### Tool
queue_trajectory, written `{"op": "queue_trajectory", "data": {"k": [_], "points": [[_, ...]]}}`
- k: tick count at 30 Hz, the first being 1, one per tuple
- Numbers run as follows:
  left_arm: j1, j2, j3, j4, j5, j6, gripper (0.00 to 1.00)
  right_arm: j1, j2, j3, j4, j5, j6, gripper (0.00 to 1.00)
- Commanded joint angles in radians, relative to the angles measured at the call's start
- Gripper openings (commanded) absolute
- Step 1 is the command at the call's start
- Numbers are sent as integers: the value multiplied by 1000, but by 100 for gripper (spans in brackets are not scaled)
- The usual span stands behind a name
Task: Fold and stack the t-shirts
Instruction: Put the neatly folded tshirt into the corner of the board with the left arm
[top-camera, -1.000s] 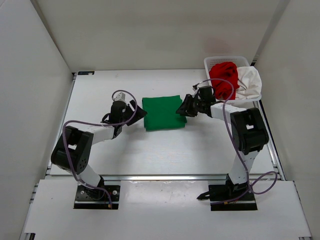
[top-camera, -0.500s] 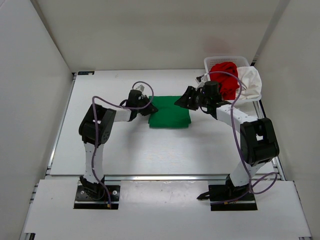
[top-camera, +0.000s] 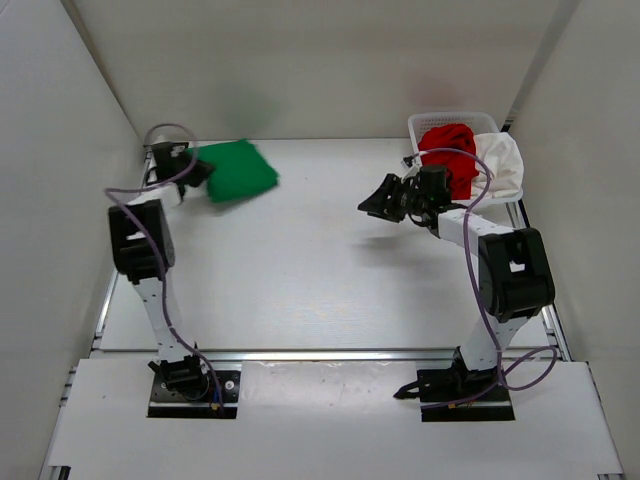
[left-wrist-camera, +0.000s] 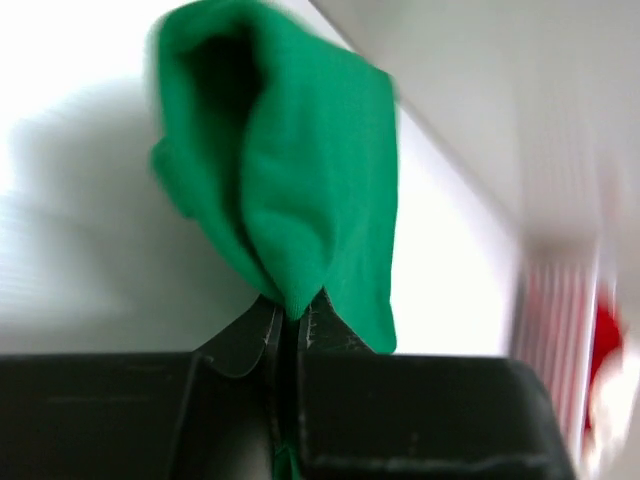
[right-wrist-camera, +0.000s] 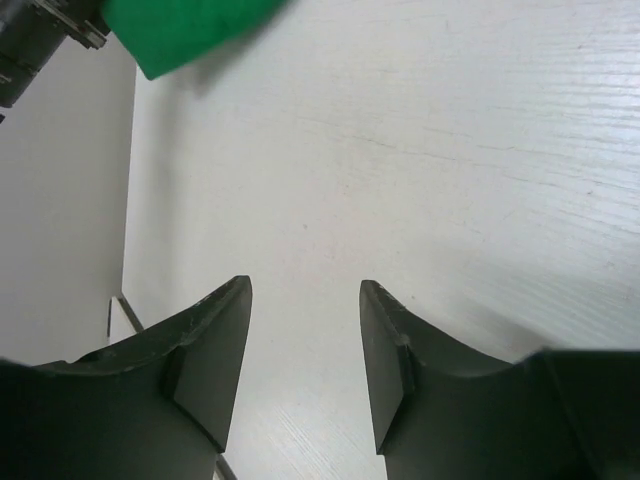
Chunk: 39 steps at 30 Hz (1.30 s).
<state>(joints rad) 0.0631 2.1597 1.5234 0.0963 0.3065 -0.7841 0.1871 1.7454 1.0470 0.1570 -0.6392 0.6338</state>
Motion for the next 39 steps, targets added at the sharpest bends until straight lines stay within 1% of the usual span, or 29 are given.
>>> {"op": "queue_trajectory", "data": {"k": [1, 4, 6, 8, 10, 12, 13, 14, 17, 18, 22, 23, 25, 27, 29, 31, 33, 35, 36, 39], "points": [[177, -46, -55, 22, -1, -34, 2, 3, 8, -8, 79, -51, 15, 46], [236, 8, -31, 11, -7, -35, 8, 20, 11, -7, 84, -62, 12, 45], [263, 67, -8, -1, 11, -50, 18, 32, 8, -5, 78, -60, 12, 46], [282, 116, 43, -15, 40, -76, 20, 54, 9, 2, 66, -62, 7, 45], [297, 147, 73, -14, 52, -95, 25, 69, 14, 14, 58, -62, 4, 45], [322, 163, 84, -24, 42, -95, 28, 78, 13, 18, 43, -59, -8, 45], [323, 161, 92, -21, 45, -104, 28, 86, 19, 22, 45, -60, -6, 45], [328, 157, 81, -14, 19, -106, 27, 84, 25, 21, 44, -62, -9, 45], [351, 134, 26, 25, -23, -144, 20, 87, 28, 15, 38, -60, -16, 45], [362, 129, 11, 48, -24, -161, 20, 92, 31, 22, 32, -56, -20, 45], [400, 135, -17, 85, -46, -198, 16, 100, 34, 22, 18, -47, -39, 46], [403, 123, -40, 85, -67, -201, 16, 100, 40, 24, 21, -53, -37, 45], [418, 92, -104, 147, -88, -213, 17, 101, 48, 28, 35, -63, -31, 45], [417, 45, -172, 207, -106, -242, 19, 100, 54, 28, 33, -71, -31, 45], [417, 11, -262, 304, -118, -285, 26, 103, 57, 31, 24, -65, -29, 46], [409, -41, -337, 357, -139, -303, 31, 114, 62, 33, 18, -74, -43, 47], [402, -84, -399, 393, -168, -308, 39, 115, 54, 44, 10, -73, -54, 50], [389, -133, -460, 459, -202, -310, 51, 124, 51, 48, -11, -63, -65, 53], [380, -167, -492, 474, -216, -316, 55, 127, 52, 57, -20, -68, -66, 54], [360, -234, -552, 506, -245, -311, 73, 135, 43, 56, -28, -73, -80, 60]]}}
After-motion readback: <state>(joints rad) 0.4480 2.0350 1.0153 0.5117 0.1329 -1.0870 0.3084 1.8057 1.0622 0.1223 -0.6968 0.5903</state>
